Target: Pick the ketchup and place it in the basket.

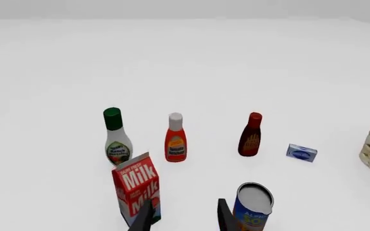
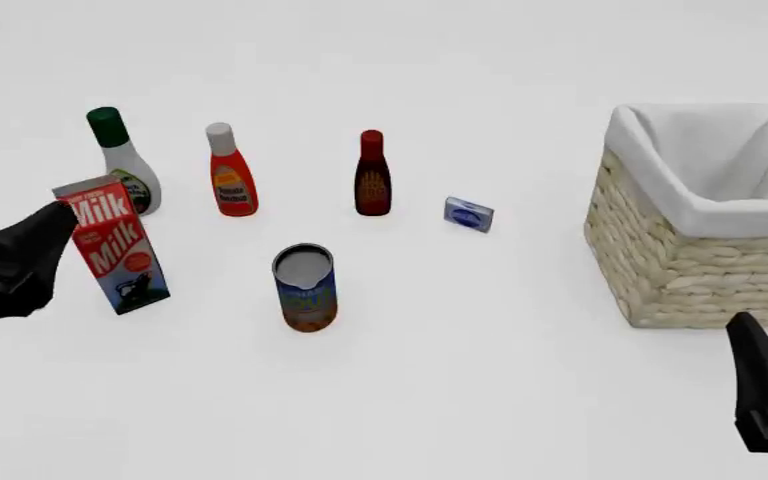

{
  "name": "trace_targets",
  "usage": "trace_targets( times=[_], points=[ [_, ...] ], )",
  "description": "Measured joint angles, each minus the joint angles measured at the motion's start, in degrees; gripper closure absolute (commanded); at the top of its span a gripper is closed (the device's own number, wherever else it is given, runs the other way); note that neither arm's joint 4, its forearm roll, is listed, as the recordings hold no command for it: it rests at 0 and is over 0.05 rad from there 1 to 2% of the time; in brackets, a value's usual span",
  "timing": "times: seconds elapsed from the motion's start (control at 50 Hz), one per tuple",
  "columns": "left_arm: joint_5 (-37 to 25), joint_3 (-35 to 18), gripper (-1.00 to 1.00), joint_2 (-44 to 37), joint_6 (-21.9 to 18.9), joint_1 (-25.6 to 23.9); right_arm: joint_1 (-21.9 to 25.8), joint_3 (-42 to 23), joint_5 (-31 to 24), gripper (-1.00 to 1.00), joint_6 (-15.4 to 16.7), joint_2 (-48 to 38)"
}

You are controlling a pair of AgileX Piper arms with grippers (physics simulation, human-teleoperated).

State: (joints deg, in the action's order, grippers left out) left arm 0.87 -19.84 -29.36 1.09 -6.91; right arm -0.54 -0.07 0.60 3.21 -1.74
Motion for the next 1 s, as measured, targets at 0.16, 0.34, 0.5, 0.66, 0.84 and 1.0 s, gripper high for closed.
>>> trace_targets(
  times=[0.16,0.34,0.5,0.66,0.84,1.0],
  points=[
    [2.07,-6.56,-1.00,-13.66,-0.63,-1.14,0.04,0.02,0.16,-1.00,0.42,-0.35],
    [2.48,-13.15,-1.00,-25.24,0.09,-2.87,0.01,0.01,0.08,-1.00,0.46,-0.30],
    [1.79,-17.65,-1.00,-32.28,2.18,-4.51,-0.06,0.00,-0.17,-1.00,0.39,0.03],
    [1.01,-21.26,-1.00,-37.03,2.69,-5.61,-0.11,0.00,-0.49,-1.00,0.26,0.50],
    [0.34,-24.84,-1.00,-41.24,1.96,-5.55,-0.19,-0.01,-0.65,-1.00,0.03,0.87],
    [-0.32,-28.41,-1.00,-45.59,2.14,-5.05,-0.25,-0.02,-0.66,-1.00,-0.25,1.01]
  ],
)
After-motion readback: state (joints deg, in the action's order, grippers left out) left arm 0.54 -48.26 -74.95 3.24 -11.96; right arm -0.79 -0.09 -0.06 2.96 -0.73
